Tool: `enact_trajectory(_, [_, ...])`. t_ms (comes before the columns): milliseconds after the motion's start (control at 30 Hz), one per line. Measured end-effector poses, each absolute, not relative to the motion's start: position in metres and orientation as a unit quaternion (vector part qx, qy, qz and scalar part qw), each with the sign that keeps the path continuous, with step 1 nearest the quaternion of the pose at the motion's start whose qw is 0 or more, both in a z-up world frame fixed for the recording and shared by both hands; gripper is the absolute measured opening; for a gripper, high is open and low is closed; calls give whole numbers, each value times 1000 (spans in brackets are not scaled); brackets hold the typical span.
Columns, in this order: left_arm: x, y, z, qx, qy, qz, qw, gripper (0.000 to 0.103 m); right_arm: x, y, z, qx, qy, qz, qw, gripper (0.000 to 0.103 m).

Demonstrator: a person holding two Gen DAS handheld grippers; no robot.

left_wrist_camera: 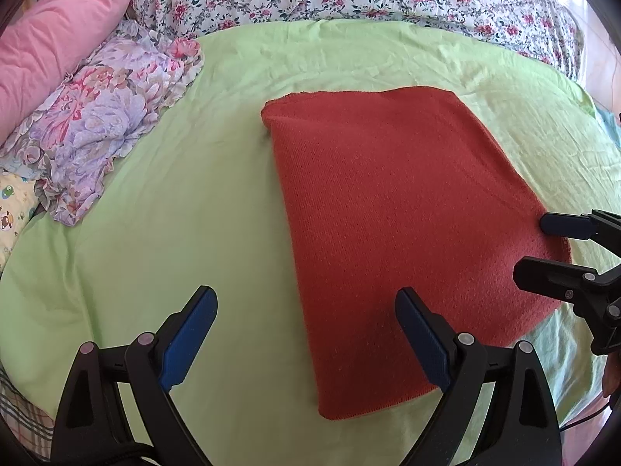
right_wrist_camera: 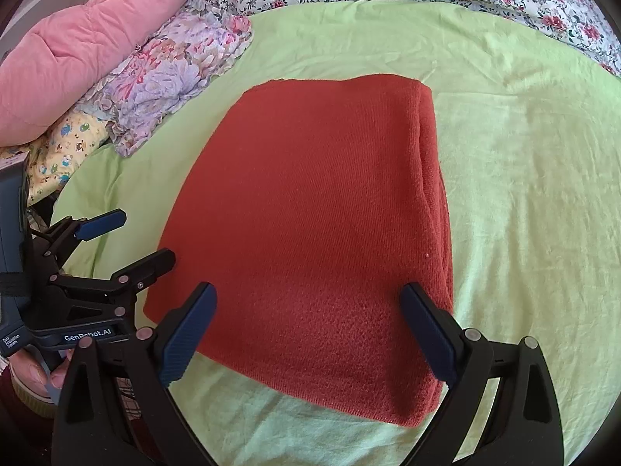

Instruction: Fold small clothes

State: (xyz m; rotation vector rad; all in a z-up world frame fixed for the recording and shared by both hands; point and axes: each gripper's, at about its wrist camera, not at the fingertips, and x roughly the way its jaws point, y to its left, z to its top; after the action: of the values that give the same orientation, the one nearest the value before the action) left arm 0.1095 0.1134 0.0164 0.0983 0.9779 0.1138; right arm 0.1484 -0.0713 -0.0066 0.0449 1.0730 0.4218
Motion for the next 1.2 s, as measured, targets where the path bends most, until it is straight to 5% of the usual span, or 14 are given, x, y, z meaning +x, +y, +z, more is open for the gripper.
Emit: enact_trajectory(1200, [100,110,21,41,463,58,884,93,148,-74,-1,24,506,202,838,96])
